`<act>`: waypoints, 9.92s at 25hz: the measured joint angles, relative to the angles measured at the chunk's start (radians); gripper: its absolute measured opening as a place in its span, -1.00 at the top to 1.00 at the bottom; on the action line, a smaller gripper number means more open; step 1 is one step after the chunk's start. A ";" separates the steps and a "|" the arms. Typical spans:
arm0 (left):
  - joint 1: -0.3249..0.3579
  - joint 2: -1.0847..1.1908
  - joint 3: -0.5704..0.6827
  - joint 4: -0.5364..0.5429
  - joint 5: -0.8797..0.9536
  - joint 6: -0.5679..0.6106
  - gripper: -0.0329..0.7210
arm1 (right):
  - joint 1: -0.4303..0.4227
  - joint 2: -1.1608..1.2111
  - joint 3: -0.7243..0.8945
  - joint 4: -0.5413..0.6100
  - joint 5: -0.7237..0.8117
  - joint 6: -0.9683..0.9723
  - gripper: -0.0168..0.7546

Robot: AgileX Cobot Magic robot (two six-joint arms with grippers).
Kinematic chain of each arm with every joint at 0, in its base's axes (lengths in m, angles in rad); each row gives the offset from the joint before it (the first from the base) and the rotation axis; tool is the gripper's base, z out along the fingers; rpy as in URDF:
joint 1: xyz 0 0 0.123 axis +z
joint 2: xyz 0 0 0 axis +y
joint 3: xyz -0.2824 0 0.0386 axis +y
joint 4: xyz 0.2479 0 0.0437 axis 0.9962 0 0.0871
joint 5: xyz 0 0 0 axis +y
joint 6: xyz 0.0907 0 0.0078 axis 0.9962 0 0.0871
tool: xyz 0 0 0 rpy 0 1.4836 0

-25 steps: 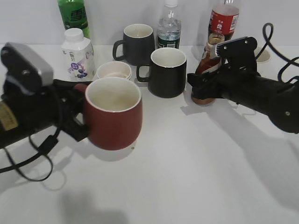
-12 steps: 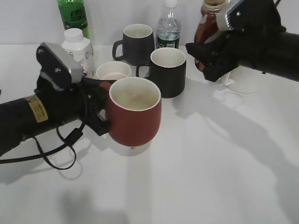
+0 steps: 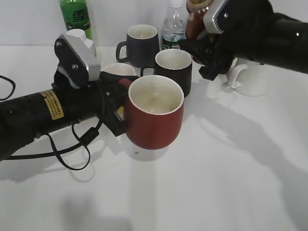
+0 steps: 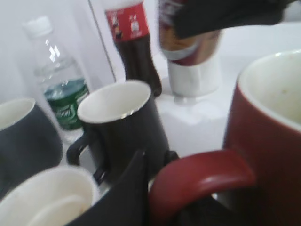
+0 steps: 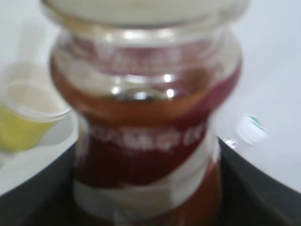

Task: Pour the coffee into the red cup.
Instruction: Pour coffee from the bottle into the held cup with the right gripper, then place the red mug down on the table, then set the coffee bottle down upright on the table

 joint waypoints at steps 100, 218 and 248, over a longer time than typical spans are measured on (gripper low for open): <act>-0.057 0.040 -0.086 0.016 0.087 -0.069 0.73 | 0.012 0.039 -0.042 -0.292 0.043 -0.779 -0.34; 0.371 -0.107 0.203 -0.404 -0.058 0.066 0.73 | 0.012 0.025 0.054 0.674 -0.008 -0.069 -0.34; 0.371 0.276 0.098 -0.444 -0.307 0.077 0.12 | 0.012 0.171 0.190 0.808 -0.171 -0.127 -0.34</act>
